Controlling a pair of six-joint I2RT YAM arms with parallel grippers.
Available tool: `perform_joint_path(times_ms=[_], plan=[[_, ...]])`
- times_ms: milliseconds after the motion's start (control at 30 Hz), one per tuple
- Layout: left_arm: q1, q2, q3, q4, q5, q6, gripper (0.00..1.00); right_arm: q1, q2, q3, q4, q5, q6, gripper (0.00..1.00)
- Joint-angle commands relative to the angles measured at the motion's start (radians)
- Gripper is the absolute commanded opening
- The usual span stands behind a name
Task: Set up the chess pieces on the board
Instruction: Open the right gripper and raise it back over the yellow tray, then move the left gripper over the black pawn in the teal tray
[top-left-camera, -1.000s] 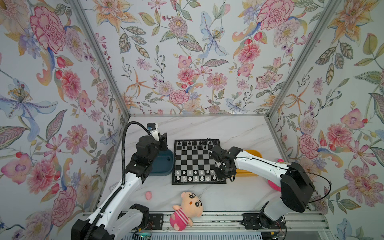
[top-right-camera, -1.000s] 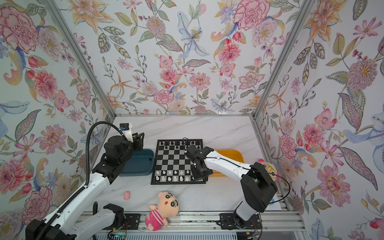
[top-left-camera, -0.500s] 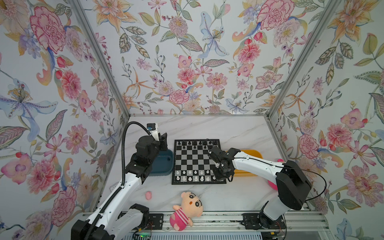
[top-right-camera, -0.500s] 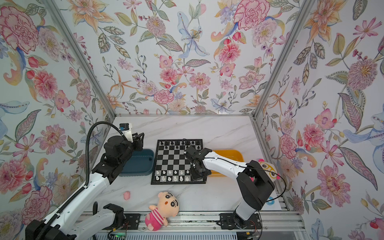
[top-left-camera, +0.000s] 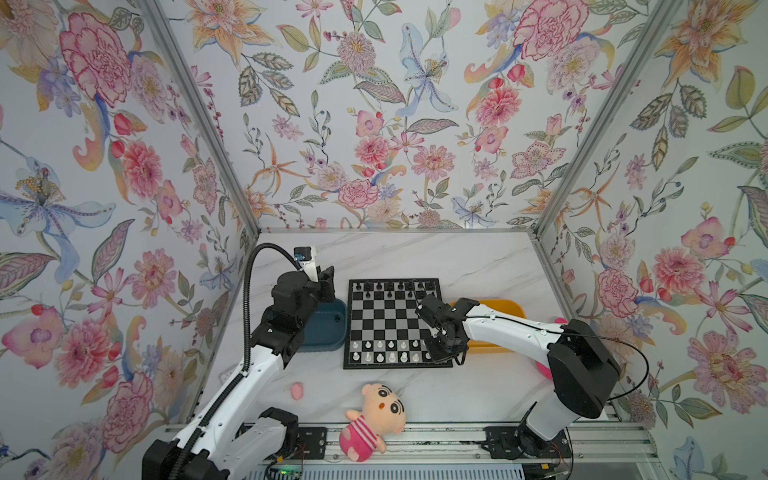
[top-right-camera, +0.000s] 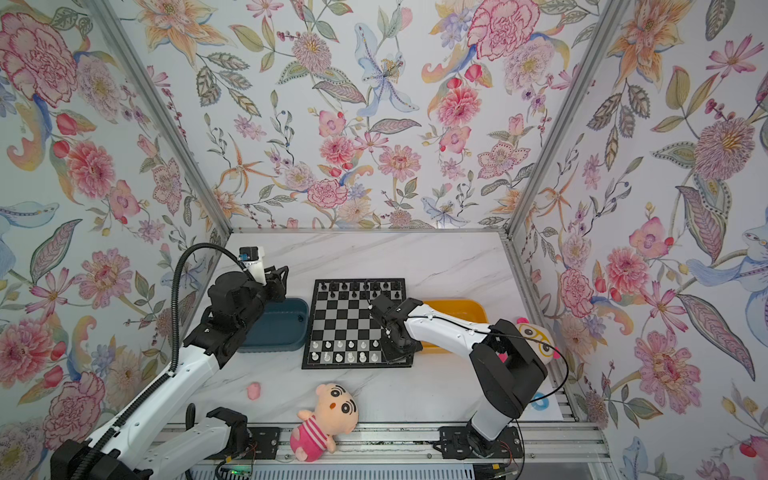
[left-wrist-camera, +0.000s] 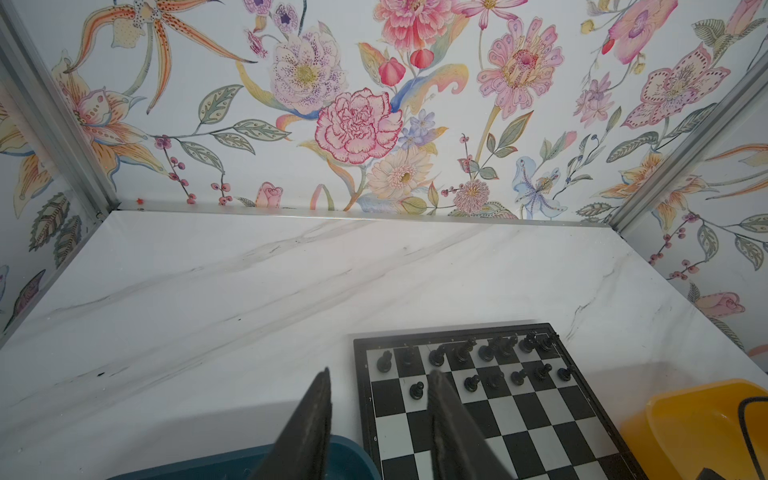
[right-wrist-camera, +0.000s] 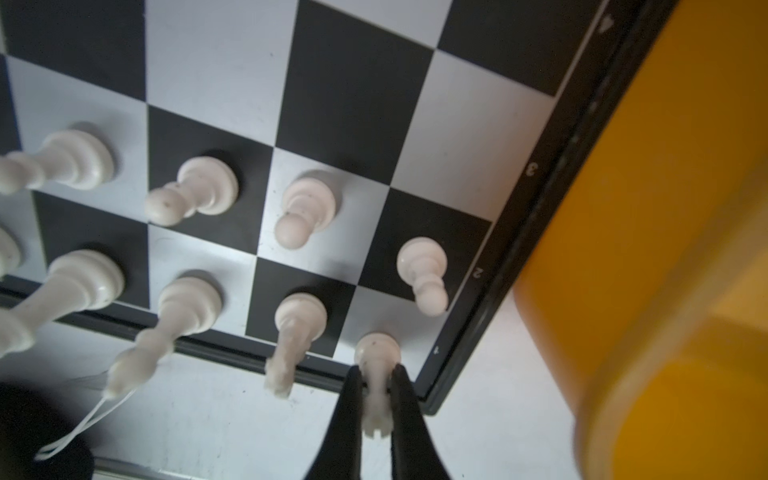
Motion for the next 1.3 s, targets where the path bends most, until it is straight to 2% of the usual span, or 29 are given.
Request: perform_joint_path(times_ms=[0,333,700,933,1133,1267], plan=[[0.008,-0.013,-0.001,-0.011,-0.004,-0.001,0.40,-0.004,0.018,-0.026,0.019,0.000,0.003,0.13],[0.007,-0.011,-0.001,-0.011,-0.003,0.000,0.40,-0.004,-0.004,-0.013,0.011,-0.006,0.011,0.23],[0.008,-0.011,0.023,-0.054,-0.026,0.010,0.40,-0.004,-0.118,0.068,-0.117,0.060,0.024,0.28],[0.017,0.103,0.189,-0.286,-0.118,0.062,0.42,-0.055,-0.208,0.151,-0.171,0.089,0.008,0.30],[0.042,0.353,0.369,-0.566,-0.068,0.068,0.42,-0.153,-0.199,0.221,-0.168,0.083,-0.064,0.30],[0.042,0.425,0.394,-0.656,-0.053,0.058,0.41,-0.223,-0.173,0.252,-0.152,0.063,-0.110,0.30]])
